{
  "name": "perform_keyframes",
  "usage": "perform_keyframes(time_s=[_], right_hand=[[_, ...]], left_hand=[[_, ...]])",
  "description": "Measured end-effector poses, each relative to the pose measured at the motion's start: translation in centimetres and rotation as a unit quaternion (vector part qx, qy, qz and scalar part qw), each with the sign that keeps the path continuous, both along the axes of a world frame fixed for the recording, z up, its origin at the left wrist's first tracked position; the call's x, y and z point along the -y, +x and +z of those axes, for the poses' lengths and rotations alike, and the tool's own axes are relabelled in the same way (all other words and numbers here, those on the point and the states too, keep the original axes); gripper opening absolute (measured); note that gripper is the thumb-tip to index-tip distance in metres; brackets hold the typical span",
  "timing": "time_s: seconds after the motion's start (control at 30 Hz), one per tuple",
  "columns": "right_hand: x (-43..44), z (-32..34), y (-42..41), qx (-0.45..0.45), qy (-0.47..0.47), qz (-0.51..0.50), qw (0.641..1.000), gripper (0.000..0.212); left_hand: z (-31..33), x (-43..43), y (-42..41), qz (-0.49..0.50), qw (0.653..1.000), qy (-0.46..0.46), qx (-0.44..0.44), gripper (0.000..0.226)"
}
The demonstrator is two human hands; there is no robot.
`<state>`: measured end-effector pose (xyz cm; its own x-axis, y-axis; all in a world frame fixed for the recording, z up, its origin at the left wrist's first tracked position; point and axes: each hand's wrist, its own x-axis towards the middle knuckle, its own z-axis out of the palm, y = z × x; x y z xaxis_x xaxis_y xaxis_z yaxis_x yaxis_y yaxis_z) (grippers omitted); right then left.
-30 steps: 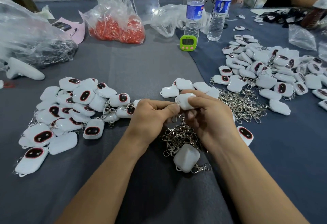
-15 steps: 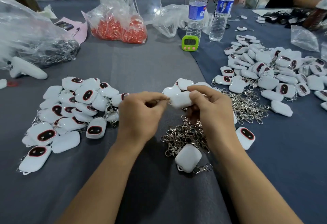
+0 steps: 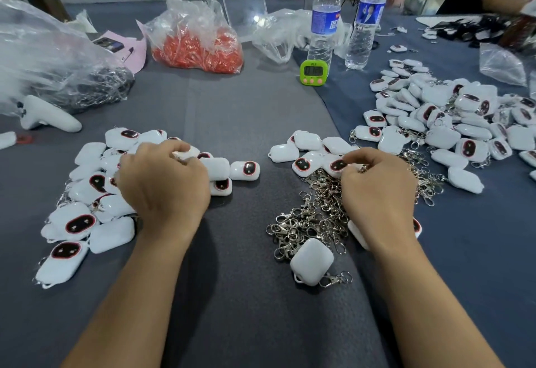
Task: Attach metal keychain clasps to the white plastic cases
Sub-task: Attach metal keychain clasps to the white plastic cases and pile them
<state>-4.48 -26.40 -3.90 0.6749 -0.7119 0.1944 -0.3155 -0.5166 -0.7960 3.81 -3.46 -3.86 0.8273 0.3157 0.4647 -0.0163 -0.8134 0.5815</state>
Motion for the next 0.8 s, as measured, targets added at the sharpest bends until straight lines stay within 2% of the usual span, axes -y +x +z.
perform_keyframes(time_s=[0.1,0.17,0.23,0.3,0.4,0.53,0.63,0.73,0.8], right_hand=[[-0.5,0.0,0.0,-0.068,-0.065,0.020,0.995,0.027],[-0.8,0.0,-0.1,-0.080,-0.098,0.033,0.991,0.031],[-0.8,-0.2,-0.1,-0.086,-0.123,0.040,0.988,0.035],[-0.9,-0.5,0.0,-0.115,-0.160,0.045,0.979,0.041],[-0.8,-0.8,0.3,-0.146,-0.206,0.053,0.966,0.037],[-0.6,-0.7,0.4,-0.140,-0.207,0.053,0.967,0.024],[-0.7,-0.9,0.5,-0.126,-0.224,0.046,0.965,0.023],[-0.8,-0.9,0.5,-0.110,-0.230,0.038,0.966,0.027],[-0.7,-0.8,0.5,-0.095,-0.233,0.025,0.967,0.028]], left_hand=[[-0.4,2.3,-0.7,-0.132,0.986,0.089,0.045,0.033],[-1.1,4.2,-1.3,-0.244,0.959,0.141,0.022,0.038],[-2.1,5.3,-1.8,-0.294,0.939,0.174,-0.025,0.040],[-2.9,5.2,-1.6,-0.295,0.936,0.185,-0.042,0.034],[-2.7,3.9,-0.8,-0.258,0.954,0.148,-0.031,0.023],[-2.1,2.1,-0.3,-0.189,0.972,0.120,-0.064,0.026],[-1.8,2.2,-0.9,-0.167,0.976,0.129,-0.053,0.022],[-1.3,3.9,-2.1,-0.230,0.967,0.112,-0.007,0.019],[-1.2,5.3,-3.1,-0.312,0.947,0.068,-0.036,0.019]])
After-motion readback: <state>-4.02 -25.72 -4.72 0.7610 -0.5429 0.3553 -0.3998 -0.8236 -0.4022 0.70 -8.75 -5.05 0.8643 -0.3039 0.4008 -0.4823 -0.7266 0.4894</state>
